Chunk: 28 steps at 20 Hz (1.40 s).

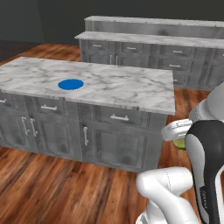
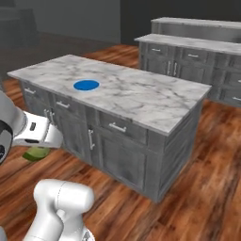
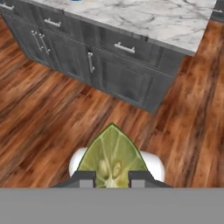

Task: Pick lemon wedge from the fridge and place it on the plate on the counter.

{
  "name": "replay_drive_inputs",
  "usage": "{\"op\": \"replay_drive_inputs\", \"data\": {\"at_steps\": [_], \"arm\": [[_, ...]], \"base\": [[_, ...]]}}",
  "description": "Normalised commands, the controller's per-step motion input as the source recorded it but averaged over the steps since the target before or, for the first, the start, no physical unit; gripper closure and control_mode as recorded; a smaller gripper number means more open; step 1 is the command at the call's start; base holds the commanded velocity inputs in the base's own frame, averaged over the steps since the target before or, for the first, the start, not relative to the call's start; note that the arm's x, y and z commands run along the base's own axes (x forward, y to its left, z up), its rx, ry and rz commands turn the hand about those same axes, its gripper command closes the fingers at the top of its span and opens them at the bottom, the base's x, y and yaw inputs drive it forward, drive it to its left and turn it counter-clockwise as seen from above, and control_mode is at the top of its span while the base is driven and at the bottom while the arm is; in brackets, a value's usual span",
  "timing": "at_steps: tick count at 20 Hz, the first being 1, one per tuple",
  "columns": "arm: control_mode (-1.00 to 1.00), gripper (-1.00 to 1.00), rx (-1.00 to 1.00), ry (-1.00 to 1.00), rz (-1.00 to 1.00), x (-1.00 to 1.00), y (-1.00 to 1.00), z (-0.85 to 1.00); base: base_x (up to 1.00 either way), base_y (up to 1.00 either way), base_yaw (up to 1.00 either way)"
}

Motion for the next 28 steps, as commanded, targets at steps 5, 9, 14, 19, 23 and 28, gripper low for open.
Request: {"op": "replay_drive_inputs", "data": {"at_steps": [5,9,14,19,23,28], "arm": [[1.0,1.0,0.0,0.0,0.0,0.0,0.0,0.0],[1.0,1.0,0.0,0.0,0.0,0.0,0.0,0.0],[1.0,1.0,0.0,0.0,0.0,0.0,0.0,0.0],[1.0,1.0,0.0,0.0,0.0,0.0,0.0,0.0],[1.0,1.0,0.0,0.0,0.0,0.0,0.0,0.0],[1.0,1.0,0.0,0.0,0.0,0.0,0.0,0.0]], "base": [[0.8,-0.15,-0.02],[0.55,-0.46,0.0],[0.71,-0.19,-0.01],[0.67,0.64,-0.19],[0.44,1.0,-0.29],[0.29,1.0,-0.26]]}}
